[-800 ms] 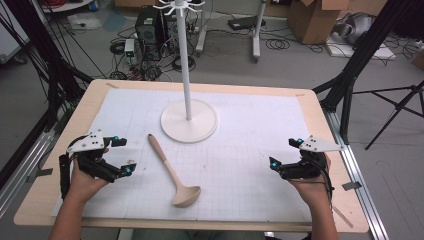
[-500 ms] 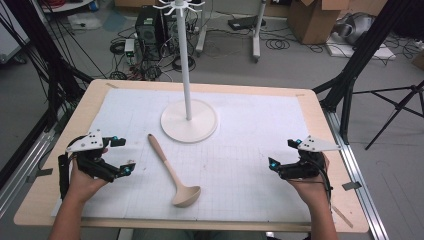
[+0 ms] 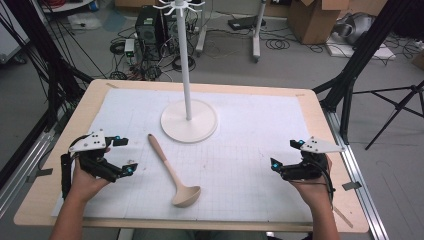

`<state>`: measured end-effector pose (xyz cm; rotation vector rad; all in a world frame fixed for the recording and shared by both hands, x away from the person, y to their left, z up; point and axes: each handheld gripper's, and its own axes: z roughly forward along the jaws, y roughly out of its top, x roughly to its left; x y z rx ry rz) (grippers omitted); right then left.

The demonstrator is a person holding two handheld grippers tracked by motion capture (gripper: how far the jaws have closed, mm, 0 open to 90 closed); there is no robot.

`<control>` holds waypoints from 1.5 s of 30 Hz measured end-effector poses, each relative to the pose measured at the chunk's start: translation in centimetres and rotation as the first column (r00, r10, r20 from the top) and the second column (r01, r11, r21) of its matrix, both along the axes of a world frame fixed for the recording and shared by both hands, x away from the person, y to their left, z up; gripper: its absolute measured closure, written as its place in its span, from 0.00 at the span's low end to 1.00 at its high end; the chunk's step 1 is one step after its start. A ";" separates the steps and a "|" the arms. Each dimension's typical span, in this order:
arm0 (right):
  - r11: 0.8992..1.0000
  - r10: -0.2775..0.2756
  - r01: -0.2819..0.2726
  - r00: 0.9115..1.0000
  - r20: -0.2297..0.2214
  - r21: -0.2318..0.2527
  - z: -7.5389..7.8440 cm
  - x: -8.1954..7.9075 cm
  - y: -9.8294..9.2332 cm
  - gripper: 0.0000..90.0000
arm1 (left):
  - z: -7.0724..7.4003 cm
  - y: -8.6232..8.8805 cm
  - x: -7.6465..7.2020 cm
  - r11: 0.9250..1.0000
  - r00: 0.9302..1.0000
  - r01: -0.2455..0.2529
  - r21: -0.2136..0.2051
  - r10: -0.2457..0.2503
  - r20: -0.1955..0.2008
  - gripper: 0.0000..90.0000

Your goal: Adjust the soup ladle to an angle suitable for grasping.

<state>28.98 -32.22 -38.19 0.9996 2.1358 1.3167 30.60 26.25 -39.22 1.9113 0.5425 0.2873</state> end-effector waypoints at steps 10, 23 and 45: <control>1.000 -0.009 0.009 1.000 -0.010 -0.001 -0.1 0.1 -0.1 0.00 | 1.8 -1.0 0.3 1.000 0.998 0.031 0.002 -0.032 0.050 0.02; 1.000 -0.012 0.012 1.000 -0.013 -0.003 -0.2 0.0 -0.1 0.00 | 3.6 -3.0 2.0 0.981 0.981 0.174 0.087 -0.180 0.073 0.02; 1.000 0.004 -0.004 1.000 -0.015 -0.010 -0.4 0.0 0.0 0.00 | 3.4 -8.7 6.0 0.794 0.884 0.438 0.422 -0.465 -0.043 0.02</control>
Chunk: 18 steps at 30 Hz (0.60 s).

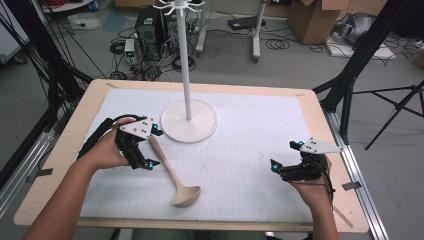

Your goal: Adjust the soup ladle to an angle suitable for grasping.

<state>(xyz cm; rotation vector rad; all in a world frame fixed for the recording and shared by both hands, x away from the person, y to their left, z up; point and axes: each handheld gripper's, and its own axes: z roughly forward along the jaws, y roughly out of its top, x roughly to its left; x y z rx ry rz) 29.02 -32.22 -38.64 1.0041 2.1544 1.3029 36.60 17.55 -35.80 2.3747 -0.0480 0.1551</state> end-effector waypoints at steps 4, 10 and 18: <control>1.000 0.000 0.000 1.000 0.001 -0.003 -0.1 0.0 0.0 0.00 | -0.5 -0.6 0.3 0.998 1.000 0.030 0.054 -0.030 0.007 0.02; 1.000 0.002 -0.002 1.000 0.000 -0.006 -0.1 0.0 0.1 0.00 | -1.8 -1.6 0.6 0.991 0.996 0.085 0.104 -0.083 -0.018 0.02; 1.000 0.005 -0.005 1.000 -0.008 -0.010 -0.3 0.2 0.3 0.00 | -2.9 -3.1 0.4 0.968 0.990 0.141 0.209 -0.139 -0.024 0.04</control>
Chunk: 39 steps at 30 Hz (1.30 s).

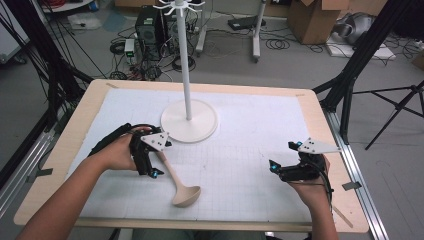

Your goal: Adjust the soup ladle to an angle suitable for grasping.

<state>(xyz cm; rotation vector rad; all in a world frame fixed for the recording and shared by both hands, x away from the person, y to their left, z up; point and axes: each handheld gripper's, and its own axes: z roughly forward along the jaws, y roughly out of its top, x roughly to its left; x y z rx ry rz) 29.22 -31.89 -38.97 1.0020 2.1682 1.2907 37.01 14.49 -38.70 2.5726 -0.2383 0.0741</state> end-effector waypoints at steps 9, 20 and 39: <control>1.000 0.004 -0.004 1.000 -0.004 0.000 0.0 -0.1 0.0 0.00 | -0.1 -2.7 0.1 0.995 0.998 0.066 0.081 -0.067 0.014 0.07; 1.000 0.005 -0.005 1.000 -0.008 -0.004 -0.1 0.0 0.2 0.00 | -1.1 -2.9 0.6 0.979 0.996 0.083 0.185 -0.089 0.025 0.13; 1.000 0.008 -0.008 1.000 -0.010 -0.011 -0.3 0.0 0.3 0.00 | -1.5 -2.8 0.9 0.962 0.993 0.093 0.256 -0.109 0.048 0.38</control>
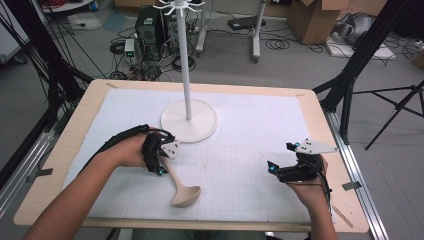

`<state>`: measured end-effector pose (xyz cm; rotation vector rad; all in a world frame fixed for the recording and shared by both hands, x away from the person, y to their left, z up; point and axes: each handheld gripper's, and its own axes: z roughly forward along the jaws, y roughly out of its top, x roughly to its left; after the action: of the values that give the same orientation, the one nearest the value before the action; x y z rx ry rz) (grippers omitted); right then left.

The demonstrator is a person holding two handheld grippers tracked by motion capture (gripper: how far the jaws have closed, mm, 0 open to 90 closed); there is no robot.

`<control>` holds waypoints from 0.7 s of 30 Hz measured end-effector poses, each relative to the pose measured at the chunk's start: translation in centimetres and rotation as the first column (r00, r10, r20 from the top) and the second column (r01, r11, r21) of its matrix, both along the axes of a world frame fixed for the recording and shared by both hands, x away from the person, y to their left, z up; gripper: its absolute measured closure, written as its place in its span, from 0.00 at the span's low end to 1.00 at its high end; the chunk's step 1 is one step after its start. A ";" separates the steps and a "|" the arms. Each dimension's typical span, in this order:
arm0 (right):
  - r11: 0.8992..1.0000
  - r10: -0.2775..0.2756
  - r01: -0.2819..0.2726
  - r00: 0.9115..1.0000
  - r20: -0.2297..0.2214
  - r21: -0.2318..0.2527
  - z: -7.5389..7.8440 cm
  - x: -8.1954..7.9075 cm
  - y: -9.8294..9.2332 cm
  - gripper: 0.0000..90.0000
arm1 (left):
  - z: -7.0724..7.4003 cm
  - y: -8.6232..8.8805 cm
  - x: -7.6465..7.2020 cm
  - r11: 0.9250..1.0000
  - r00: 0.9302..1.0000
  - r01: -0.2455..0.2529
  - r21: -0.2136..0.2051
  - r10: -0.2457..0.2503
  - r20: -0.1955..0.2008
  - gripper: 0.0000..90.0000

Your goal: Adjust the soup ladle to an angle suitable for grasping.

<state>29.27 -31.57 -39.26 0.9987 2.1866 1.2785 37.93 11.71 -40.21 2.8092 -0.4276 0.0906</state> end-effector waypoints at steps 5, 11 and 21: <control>1.000 0.000 0.000 1.000 -0.003 0.000 0.0 0.0 0.0 0.00 | -0.2 0.0 0.0 1.000 1.000 0.004 0.013 -0.004 -0.005 0.41; 1.000 0.002 -0.002 1.000 -0.005 -0.003 -0.1 0.0 0.0 0.00 | -0.4 0.0 0.2 0.999 1.000 0.007 0.035 -0.006 -0.026 0.49; 1.000 -0.001 0.001 1.000 -0.005 0.000 -0.1 0.0 0.0 0.00 | -0.2 -0.6 0.2 0.996 0.999 0.033 0.081 -0.030 -0.033 0.63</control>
<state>29.25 -31.56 -39.31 1.0032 2.1896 1.2772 38.18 11.10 -40.42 2.8783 -0.4787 0.0218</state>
